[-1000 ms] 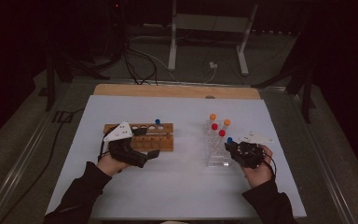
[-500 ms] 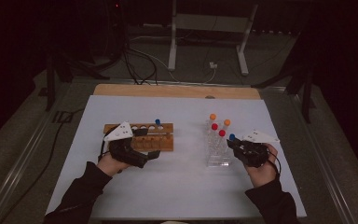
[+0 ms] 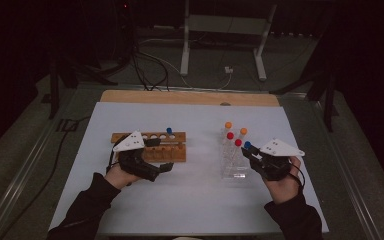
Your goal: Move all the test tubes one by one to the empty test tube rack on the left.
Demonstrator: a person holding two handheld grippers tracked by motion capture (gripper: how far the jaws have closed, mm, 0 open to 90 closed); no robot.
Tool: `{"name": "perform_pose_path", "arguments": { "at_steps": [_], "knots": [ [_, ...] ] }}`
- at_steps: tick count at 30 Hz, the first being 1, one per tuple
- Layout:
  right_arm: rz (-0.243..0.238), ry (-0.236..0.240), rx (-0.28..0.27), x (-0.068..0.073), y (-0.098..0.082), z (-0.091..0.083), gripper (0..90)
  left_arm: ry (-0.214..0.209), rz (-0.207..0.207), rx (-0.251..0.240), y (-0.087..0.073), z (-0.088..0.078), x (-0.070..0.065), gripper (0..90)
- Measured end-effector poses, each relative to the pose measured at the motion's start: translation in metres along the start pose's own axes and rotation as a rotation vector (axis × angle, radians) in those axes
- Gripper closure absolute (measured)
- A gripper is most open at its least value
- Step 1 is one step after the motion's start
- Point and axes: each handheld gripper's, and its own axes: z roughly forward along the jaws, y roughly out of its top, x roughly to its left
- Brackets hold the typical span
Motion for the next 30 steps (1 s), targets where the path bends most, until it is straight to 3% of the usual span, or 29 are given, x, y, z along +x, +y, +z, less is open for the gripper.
{"name": "perform_pose_path", "arguments": {
  "at_steps": [7, 13, 30],
  "knots": [
    [-0.014, 0.077, -0.017, 0.017, 0.006, 0.003, 76.4, -0.016, 0.009, 0.0, 0.002, 0.002, -0.004, 2.3],
    [-0.005, 0.177, -0.002, 0.033, 0.006, 0.014, 76.4, -0.032, 0.01, 0.003, 0.005, 0.008, -0.009, 2.4],
    [-0.059, 0.325, 0.04, 0.072, 0.001, 0.037, 76.4, -0.099, 0.035, 0.021, 0.009, 0.025, -0.031, 4.2]
  ]
}}
